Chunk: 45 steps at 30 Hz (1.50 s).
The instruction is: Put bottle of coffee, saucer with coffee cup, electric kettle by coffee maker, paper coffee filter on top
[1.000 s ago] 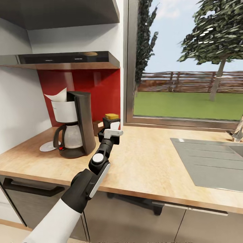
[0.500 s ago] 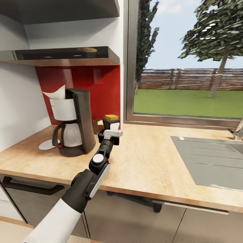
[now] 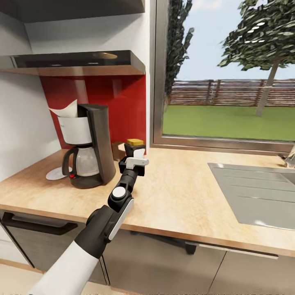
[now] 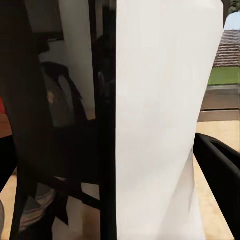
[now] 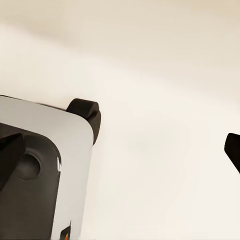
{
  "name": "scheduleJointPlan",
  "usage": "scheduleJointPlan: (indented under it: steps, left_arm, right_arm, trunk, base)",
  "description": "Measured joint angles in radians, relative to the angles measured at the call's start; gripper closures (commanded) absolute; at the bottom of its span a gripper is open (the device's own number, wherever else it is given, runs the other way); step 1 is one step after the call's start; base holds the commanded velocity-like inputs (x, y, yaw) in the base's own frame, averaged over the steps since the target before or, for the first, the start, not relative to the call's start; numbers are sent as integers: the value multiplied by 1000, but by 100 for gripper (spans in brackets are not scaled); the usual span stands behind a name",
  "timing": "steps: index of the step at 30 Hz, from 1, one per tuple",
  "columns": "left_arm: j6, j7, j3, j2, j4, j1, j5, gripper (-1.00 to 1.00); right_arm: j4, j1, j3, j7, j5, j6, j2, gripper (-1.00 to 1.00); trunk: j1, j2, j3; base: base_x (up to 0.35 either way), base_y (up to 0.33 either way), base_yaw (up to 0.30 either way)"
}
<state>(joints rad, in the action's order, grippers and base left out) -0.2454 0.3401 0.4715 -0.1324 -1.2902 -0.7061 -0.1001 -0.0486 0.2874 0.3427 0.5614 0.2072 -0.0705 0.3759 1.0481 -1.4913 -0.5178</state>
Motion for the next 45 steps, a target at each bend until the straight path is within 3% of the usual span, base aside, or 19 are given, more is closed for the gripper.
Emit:
scheduleJointPlan:
  steps: [23,29,33,39,45]
  left_arm:
    - [0,0,-2,2,0,0,1,100]
    - [0,0,-2,2,-5,0,0,100]
    - [0,1,-2,2,-7,0,1,100]
    - [-1,1,-3,3,-9,0,0,100]
    - [-2,2,-3,3,-9,0,0,100]
  right_arm:
    - [0,-1,0,0,0,0,0,-100]
    - [0,0,0,0,0,0,0,-100]
    - [0,0,0,0,0,0,0,-100]
    - [1,0,0,0,0,0,0,-100]
    - [1,-1,0,0,0,0,0,-100]
  trunk:
    - [0,0,-27]
    - [23,-42,-46]
    - [23,-42,-46]
    - [46,-84,-65]
    - [54,-98,-71]
  base:
    - [0,0,0]
    - [0,0,0]
    - [0,0,0]
    - [0,0,0]
    - [0,0,0]
